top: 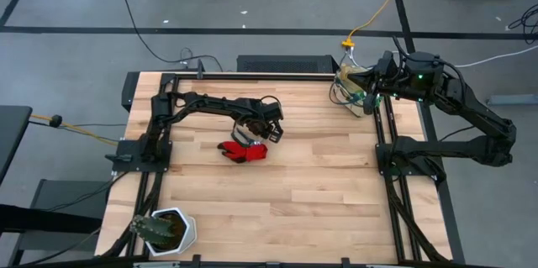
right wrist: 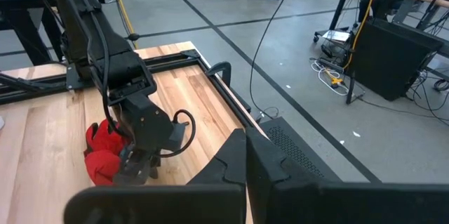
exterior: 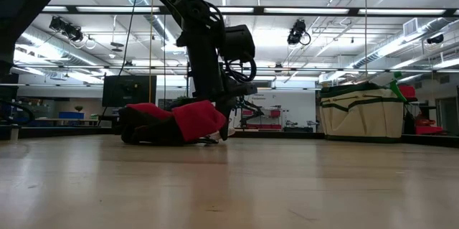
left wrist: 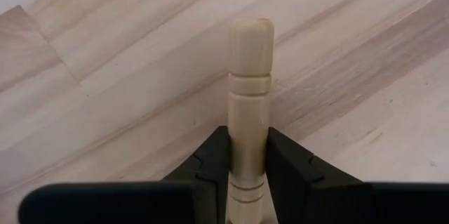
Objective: Pick & Place Garden tools in Gardening bag
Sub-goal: Put the brown trowel into the gardening bag
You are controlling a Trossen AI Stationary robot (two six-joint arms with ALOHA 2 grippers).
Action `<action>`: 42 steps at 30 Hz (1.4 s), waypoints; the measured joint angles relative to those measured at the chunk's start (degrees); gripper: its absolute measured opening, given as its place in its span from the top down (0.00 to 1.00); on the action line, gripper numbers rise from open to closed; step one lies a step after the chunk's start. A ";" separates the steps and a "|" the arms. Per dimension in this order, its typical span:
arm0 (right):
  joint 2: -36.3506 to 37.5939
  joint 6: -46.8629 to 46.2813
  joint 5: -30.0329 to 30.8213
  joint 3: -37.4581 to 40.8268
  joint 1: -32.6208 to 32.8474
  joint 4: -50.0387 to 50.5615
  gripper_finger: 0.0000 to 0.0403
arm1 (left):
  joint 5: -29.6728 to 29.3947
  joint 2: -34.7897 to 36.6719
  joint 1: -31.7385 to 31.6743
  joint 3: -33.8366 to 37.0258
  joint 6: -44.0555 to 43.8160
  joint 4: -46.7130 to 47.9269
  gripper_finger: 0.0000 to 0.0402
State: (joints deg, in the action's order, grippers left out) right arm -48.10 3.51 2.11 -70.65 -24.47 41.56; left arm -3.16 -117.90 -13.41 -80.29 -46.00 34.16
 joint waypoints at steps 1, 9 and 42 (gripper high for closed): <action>0.00 0.00 0.00 0.00 0.00 0.00 1.00 | -0.08 0.20 0.11 0.02 0.14 0.10 0.81; 0.00 -1.07 0.04 0.00 0.00 -0.05 1.00 | -2.30 4.39 0.13 0.06 0.34 0.48 0.81; 0.00 -0.72 1.90 0.00 0.00 -1.75 1.00 | -7.46 8.95 0.10 -3.17 6.16 0.08 0.81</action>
State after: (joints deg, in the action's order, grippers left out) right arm -48.10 2.79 4.01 -70.65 -24.47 39.81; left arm -10.61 -108.96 -13.31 -83.47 -39.84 34.24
